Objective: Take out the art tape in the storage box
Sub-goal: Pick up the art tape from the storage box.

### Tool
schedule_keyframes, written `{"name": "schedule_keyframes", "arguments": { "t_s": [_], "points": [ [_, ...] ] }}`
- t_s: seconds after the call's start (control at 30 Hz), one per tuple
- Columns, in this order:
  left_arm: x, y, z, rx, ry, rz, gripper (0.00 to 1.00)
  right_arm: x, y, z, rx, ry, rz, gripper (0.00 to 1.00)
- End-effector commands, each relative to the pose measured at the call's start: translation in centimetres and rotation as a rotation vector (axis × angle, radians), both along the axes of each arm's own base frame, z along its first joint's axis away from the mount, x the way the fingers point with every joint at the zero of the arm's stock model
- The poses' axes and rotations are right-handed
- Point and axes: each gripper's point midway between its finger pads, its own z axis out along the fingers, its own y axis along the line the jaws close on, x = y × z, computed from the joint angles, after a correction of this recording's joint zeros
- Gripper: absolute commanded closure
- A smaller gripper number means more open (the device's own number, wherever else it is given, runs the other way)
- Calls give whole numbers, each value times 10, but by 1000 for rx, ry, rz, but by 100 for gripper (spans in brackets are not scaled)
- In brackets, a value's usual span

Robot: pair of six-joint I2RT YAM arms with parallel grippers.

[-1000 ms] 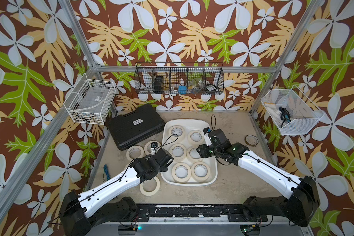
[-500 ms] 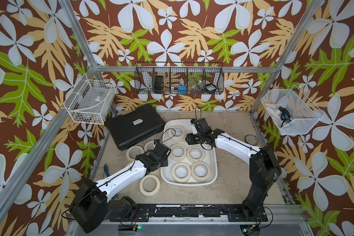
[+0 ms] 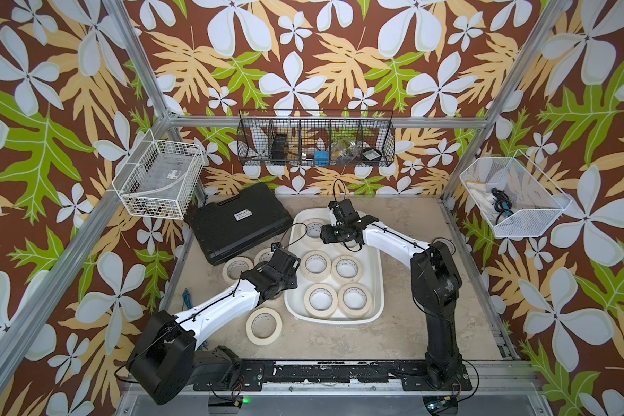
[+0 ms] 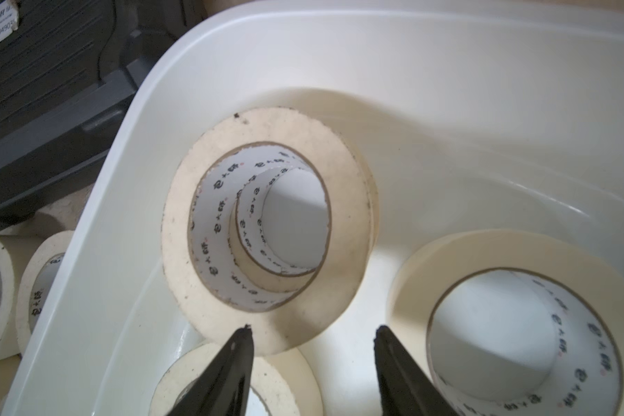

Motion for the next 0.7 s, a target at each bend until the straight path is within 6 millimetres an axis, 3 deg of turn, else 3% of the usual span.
{"name": "schedule_keyframes", "arguments": {
  "t_s": [0.0,0.4,0.67],
  "points": [
    [13,-5,9,-68,-39,56,100,13,-6,1,-7,-11,-41,42],
    [35,0,8,-124,-52,154,100,47,5,-1,0,-37,-77,42],
    [51,-5,4,-126,-49,152,100,68,0,-6,15,-43,-121,43]
  ]
}}
